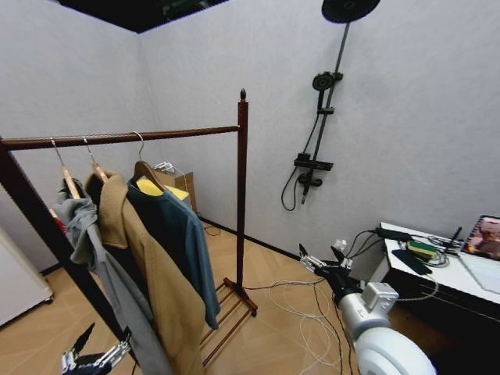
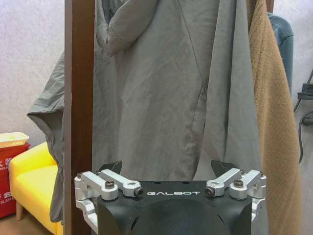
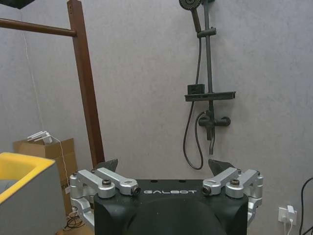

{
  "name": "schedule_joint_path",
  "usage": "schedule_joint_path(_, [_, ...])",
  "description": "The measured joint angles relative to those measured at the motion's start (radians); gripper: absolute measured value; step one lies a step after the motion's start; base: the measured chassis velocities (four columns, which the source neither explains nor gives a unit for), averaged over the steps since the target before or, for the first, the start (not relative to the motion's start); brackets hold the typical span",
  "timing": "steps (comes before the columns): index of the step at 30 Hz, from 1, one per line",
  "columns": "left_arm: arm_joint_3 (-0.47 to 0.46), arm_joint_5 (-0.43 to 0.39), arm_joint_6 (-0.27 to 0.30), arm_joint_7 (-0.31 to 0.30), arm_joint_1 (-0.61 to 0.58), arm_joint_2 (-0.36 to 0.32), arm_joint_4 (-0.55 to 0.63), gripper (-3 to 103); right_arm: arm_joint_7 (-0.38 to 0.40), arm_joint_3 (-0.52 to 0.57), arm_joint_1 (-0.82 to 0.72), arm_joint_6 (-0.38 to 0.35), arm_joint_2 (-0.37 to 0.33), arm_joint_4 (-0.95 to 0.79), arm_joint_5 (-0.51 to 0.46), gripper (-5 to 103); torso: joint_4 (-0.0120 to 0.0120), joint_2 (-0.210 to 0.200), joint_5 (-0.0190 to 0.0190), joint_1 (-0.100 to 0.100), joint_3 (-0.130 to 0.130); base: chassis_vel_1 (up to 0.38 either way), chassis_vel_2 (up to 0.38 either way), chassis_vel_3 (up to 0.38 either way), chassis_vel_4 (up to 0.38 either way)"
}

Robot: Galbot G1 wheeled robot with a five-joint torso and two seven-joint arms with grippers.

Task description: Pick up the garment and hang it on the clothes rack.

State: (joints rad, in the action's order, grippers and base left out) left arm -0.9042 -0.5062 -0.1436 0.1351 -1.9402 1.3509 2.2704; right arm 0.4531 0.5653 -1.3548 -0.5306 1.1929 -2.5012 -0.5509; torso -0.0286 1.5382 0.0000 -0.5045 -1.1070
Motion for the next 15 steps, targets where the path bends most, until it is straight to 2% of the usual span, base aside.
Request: schedule_joint_path(15, [0.000,0.000,0.000,0.000,0.000,0.000,0.000,100,0.000,0.000,-0.028,0.000,0.014,0.000,0.008,100,0.0003,0.000,0.0000,0.000,0.000,0.102,-0.104,-0.104,0.097])
